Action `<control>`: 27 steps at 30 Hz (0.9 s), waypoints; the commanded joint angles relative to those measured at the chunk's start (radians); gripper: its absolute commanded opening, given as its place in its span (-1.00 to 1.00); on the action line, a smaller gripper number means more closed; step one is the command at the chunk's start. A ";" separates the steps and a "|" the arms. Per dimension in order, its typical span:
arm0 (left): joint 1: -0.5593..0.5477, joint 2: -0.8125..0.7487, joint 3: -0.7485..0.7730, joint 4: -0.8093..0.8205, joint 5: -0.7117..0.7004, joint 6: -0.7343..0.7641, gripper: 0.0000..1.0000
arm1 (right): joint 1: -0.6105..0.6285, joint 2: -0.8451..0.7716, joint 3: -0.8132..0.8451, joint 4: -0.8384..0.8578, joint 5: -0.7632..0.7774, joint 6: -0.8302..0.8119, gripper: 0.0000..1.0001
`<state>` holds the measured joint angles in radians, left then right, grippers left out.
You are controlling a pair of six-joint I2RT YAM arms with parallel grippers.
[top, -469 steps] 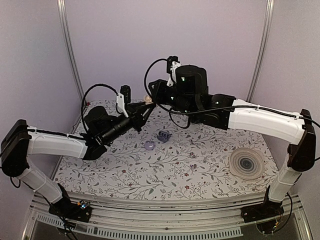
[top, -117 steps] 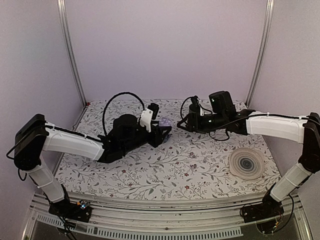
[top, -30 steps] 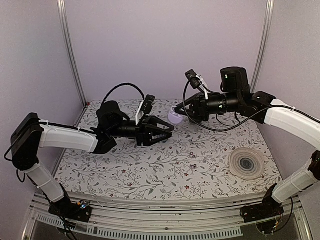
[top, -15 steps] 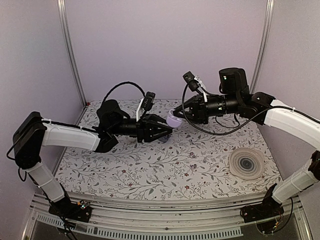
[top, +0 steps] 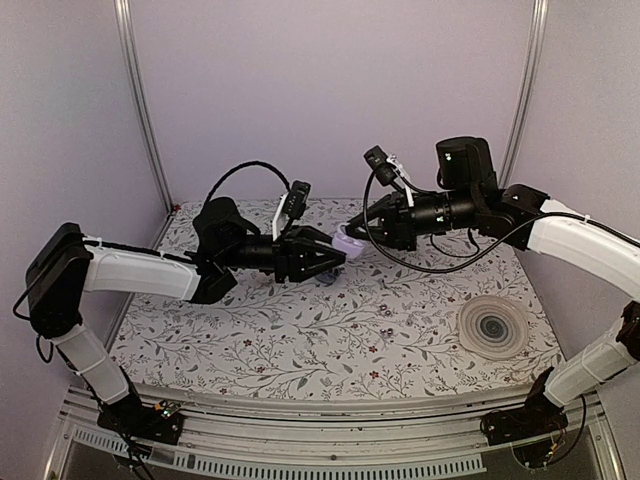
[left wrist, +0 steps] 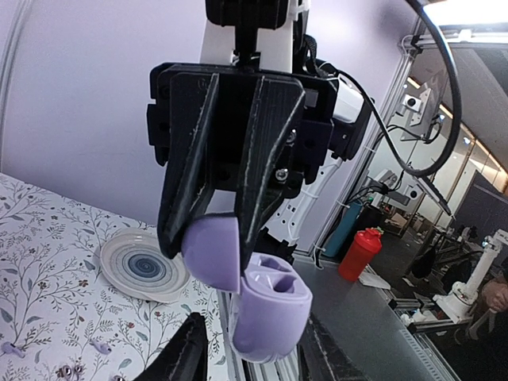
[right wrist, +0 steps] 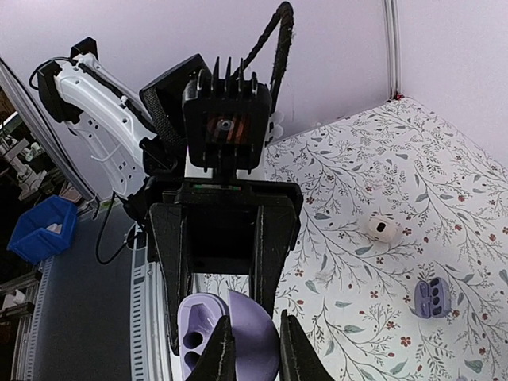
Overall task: Insert the wireless bluetooth earbuds into the charging case
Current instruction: Pass from the right arm to the left
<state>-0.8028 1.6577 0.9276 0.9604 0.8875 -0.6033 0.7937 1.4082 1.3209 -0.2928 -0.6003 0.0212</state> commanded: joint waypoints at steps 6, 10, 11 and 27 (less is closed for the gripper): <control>0.013 0.016 0.026 0.011 0.019 0.001 -0.24 | 0.010 0.025 -0.002 -0.024 -0.031 -0.010 -0.67; 0.011 0.015 0.030 -0.006 0.022 0.013 -0.38 | 0.009 0.026 0.000 -0.025 -0.023 -0.010 -0.66; 0.011 0.016 0.030 -0.010 0.022 0.017 -0.44 | 0.009 0.026 0.001 -0.026 -0.023 -0.010 -0.66; 0.008 -0.018 -0.002 -0.015 0.038 0.080 -0.42 | 0.010 0.011 0.012 -0.008 -0.025 0.012 -0.64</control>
<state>-0.8024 1.6577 0.9340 0.9524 0.9058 -0.5503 0.7986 1.4281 1.3209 -0.3180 -0.6079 0.0254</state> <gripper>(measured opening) 0.274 0.182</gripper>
